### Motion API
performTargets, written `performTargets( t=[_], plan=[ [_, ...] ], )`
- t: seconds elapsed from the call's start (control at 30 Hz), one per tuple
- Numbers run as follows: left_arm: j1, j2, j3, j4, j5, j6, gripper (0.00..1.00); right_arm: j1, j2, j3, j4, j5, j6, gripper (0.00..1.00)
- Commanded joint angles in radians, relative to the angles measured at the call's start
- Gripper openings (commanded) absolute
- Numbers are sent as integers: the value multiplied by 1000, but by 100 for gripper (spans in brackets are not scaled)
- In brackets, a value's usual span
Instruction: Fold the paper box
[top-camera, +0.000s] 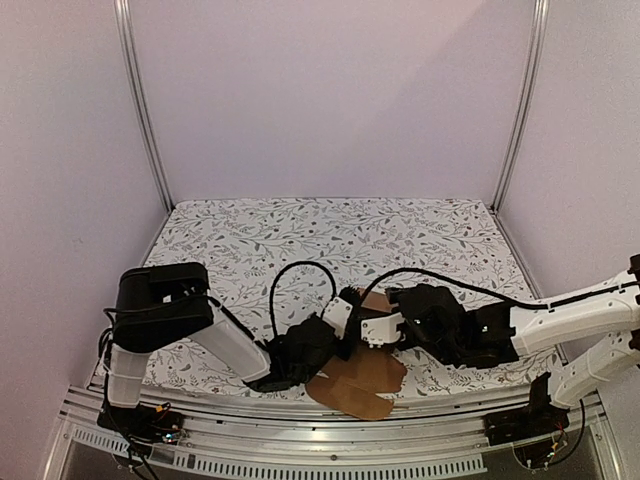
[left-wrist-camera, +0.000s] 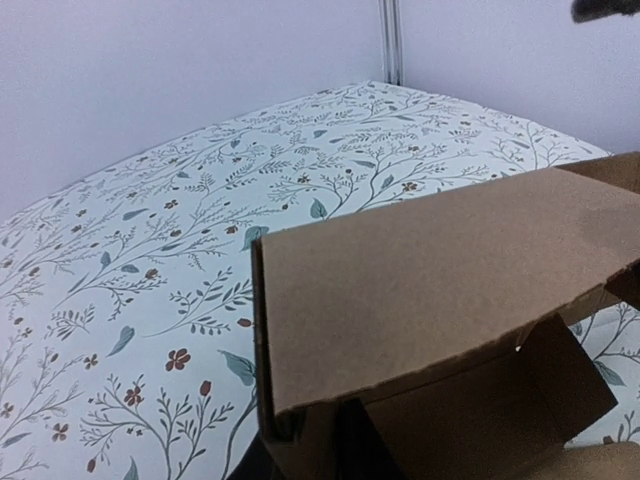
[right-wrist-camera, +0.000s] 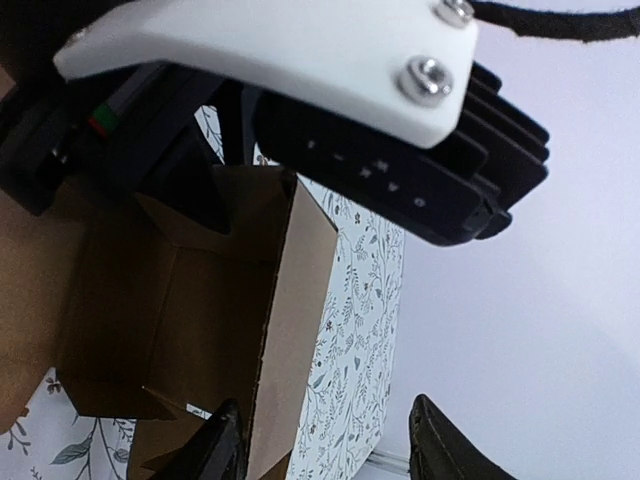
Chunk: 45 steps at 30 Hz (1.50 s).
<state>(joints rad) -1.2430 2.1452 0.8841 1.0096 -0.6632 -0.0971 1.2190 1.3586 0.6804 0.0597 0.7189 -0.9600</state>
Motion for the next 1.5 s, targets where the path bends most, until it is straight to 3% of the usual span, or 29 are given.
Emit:
performTargets(
  t=[0.0,0.17,0.3,0.4,0.5,0.63,0.9,1.13,1.47],
  plan=[
    [12,20,14,-12,14,3,16,-8,-47,124,-439,-171,156,59],
    [19,14,6,-11,41,-4,15,-112,-62,310,-738,-506,356,66],
    [19,22,9,-8,63,7,14,-209,-66,382,-819,-664,409,72],
    [20,16,1,1,78,15,14,-381,-43,462,-844,-892,484,73],
    [23,7,-9,5,105,27,14,-550,50,565,-870,-1113,593,72],
    [40,-3,-7,-25,154,23,15,-629,246,686,-951,-1295,652,72],
    [71,2,23,-75,275,20,15,-652,478,729,-965,-1394,662,65],
    [73,29,54,-111,296,48,19,-683,550,728,-970,-1492,673,51],
    [86,79,117,-143,324,79,24,-723,631,749,-1000,-1593,678,49]
  ],
)
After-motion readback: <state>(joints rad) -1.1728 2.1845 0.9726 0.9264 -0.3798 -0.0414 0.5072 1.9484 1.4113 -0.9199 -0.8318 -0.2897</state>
